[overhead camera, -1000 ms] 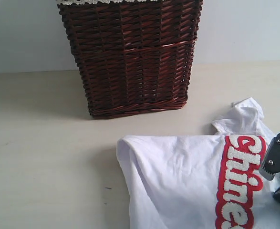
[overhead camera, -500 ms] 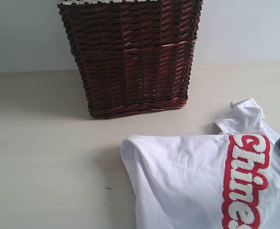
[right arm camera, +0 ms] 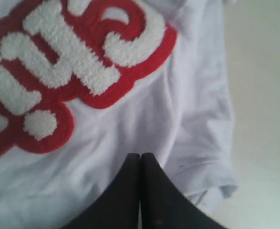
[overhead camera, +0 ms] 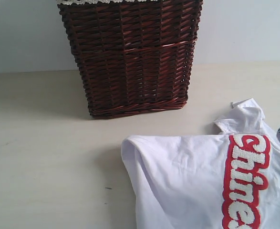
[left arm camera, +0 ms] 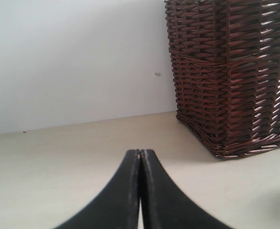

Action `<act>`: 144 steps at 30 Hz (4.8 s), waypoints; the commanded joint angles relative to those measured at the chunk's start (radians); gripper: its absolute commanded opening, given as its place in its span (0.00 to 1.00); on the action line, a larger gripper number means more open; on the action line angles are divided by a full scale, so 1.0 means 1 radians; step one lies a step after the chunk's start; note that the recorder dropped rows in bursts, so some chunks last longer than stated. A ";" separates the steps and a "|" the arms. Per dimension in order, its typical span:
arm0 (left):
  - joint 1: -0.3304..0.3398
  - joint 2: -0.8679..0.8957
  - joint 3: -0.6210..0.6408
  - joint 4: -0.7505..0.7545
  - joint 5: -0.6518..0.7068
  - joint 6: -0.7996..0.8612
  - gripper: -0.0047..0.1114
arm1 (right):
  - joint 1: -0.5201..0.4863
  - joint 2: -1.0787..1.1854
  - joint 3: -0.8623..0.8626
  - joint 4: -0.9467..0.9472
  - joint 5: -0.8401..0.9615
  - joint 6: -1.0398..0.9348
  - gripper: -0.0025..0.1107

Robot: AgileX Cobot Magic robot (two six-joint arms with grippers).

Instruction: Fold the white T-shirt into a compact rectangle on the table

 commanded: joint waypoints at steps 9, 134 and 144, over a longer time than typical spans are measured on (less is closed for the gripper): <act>-0.004 -0.006 0.000 0.000 0.000 -0.003 0.04 | -0.005 0.361 -0.179 0.007 -0.001 -0.100 0.02; -0.004 -0.006 0.000 0.000 0.000 -0.003 0.04 | 0.051 0.788 -1.091 -0.156 0.347 0.406 0.34; -0.004 -0.006 0.000 0.000 0.000 -0.003 0.04 | 0.054 0.696 -1.089 -0.143 0.280 0.424 0.56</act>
